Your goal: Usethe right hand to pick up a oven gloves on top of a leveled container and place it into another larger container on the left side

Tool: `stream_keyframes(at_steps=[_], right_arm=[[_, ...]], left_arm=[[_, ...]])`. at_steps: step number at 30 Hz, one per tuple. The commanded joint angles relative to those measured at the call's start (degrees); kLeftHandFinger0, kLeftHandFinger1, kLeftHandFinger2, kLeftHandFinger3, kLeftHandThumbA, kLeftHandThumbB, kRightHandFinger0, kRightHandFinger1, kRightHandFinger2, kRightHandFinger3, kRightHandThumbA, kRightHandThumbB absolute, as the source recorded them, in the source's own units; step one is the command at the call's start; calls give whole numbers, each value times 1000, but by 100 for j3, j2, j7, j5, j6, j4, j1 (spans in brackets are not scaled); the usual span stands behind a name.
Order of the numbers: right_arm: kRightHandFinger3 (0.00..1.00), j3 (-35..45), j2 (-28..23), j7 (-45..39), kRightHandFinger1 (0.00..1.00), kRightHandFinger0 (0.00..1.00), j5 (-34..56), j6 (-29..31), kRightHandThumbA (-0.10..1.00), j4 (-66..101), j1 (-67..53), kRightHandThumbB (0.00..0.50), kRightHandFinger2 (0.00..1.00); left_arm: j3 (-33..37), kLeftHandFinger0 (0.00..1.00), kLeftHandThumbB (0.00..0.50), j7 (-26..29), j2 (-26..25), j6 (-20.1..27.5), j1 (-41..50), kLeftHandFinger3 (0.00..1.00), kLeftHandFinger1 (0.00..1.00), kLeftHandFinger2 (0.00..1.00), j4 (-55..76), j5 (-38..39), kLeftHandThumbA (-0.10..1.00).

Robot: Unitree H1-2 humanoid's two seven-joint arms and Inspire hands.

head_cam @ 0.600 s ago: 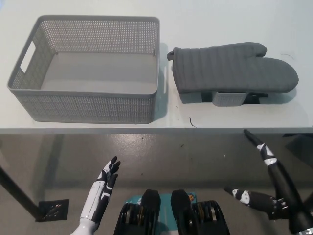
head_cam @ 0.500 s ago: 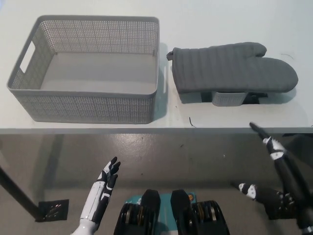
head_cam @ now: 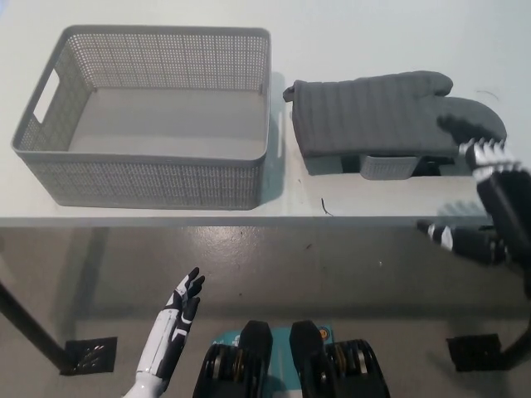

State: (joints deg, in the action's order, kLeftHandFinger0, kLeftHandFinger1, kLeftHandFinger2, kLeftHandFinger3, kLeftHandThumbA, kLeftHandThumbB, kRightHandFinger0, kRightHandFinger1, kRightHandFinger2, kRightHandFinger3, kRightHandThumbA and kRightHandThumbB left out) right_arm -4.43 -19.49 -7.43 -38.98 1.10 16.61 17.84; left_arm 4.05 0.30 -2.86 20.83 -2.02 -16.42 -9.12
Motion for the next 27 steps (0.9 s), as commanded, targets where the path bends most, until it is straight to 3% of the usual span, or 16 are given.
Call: stream_keyframes(at_steps=[1,9,27], right_arm=[[1000,-91,-347,-236,1000,1000,-1401,-720,1000,-369,955,213,1000],[1000,-386,-319,-66,1000,1000,-1590,-886,1000,-1179,1350,243,1000],[1000,-767,-326,30,1000,1000,-1710,-1073,1000,-2134,1776,261,1000]], left_arm=[[44,1000,158,159,19,589,-69,1000,1000,1000,40,-140,1000],[47,1000,156,146,18,610,-34,1000,1000,1000,18,-49,1000],[44,1000,140,130,0,610,-57,1000,1000,1000,16,14,1000]])
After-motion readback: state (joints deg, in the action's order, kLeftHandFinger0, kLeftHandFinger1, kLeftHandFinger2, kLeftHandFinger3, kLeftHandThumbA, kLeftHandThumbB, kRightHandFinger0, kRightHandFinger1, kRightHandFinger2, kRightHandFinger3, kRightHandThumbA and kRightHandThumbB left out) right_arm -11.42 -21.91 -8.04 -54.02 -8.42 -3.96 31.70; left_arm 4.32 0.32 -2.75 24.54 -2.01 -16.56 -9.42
